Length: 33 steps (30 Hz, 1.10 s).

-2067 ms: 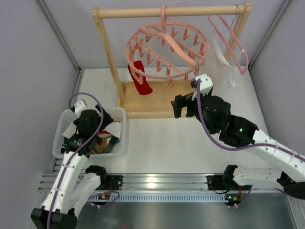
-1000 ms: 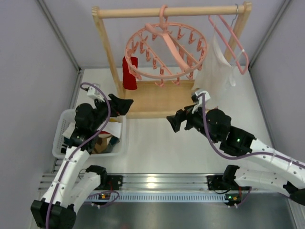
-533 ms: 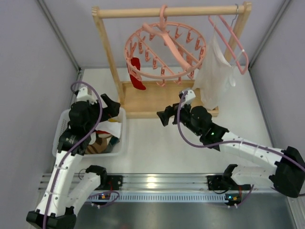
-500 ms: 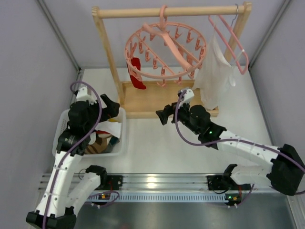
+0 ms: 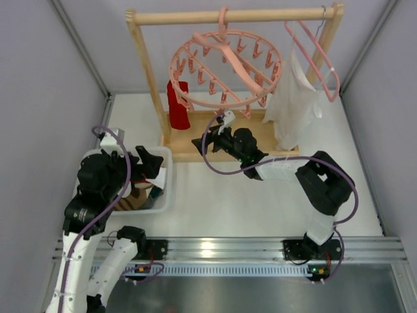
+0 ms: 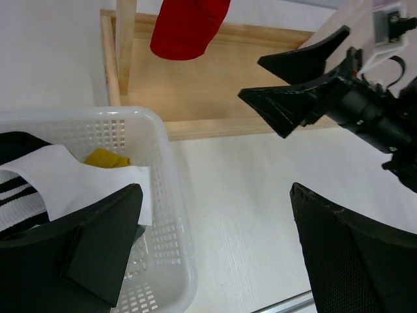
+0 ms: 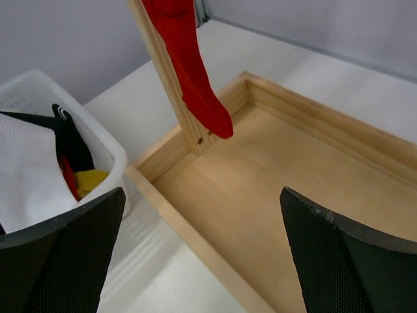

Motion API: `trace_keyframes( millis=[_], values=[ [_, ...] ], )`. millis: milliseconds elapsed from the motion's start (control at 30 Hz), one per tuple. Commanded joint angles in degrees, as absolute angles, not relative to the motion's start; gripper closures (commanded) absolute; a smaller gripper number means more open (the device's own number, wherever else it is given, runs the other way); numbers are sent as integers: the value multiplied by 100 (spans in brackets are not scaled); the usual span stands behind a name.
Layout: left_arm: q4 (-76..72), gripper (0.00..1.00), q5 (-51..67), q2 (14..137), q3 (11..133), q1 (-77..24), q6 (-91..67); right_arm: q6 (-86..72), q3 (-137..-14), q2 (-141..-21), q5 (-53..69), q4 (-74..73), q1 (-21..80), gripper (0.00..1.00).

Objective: Remove the socks clipped to the hanger

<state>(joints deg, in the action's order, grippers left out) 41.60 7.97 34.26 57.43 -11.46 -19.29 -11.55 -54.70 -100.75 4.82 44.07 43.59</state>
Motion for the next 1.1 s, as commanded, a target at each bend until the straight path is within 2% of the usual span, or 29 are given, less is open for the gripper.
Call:
trace_keyframes(
  millis=[0,500,600,633,667,733,767,800,833,1067],
  values=[
    [4175,1,915,3244,5661,-1169,-1828,-941,-6176,-10545,967,5634,4245,3],
    [4166,2,1318,2918,5335,-1178,-2127,-809,-8401,-12751,1089,6257,3990,4],
    [4157,1,1231,2892,5256,-1239,-2127,-835,-8832,-13085,1317,6258,3973,9],
    [4166,1,1222,2892,5256,-1257,-2127,-861,-8903,-13165,1414,6362,3973,13],
    [4166,1,1204,2892,5247,-1274,-2127,-905,-8973,-13210,1493,6459,3973,23],
    [4157,1,1143,2909,5238,-1301,-2136,-1098,-8947,-13315,1748,6966,3973,35],
    [4149,1,1134,2918,5238,-1309,-2144,-1177,-8878,-13342,1819,7170,3973,50],
    [4148,1,1134,2935,5230,-1318,-2145,-1317,-8833,-13342,1941,7346,3981,60],
    [4140,2,1134,2936,5221,-1318,-2153,-1397,-8781,-13342,1986,7496,3973,77],
    [4140,1,1108,2953,5221,-1336,-2162,-1872,-7720,-12833,2347,8674,3981,97]
  ],
)
